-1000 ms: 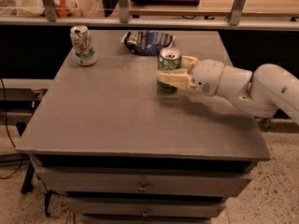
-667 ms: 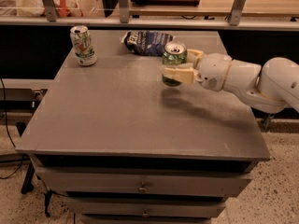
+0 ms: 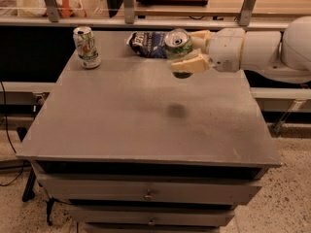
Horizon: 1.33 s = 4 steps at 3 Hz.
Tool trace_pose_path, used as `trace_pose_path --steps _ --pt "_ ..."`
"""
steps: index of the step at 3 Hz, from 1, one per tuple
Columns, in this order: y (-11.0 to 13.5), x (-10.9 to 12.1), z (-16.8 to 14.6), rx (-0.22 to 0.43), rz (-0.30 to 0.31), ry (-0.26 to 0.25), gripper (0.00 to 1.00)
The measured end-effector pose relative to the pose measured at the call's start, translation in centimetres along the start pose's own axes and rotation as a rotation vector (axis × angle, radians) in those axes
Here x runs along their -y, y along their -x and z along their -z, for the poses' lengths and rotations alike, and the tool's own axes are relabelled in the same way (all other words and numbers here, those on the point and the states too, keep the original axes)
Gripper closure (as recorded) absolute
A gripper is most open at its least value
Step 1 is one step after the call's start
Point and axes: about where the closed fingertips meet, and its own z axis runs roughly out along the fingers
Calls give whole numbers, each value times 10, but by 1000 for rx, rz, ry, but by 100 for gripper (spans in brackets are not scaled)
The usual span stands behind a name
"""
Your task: Knock green can over
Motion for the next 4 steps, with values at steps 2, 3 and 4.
trace_pose_path --steps 2,3,4 --pt "30 -33 -33 -356 334 193 100" --pt "30 -50 -48 -517 458 283 100" --pt "11 -60 -58 -683 563 392 100"
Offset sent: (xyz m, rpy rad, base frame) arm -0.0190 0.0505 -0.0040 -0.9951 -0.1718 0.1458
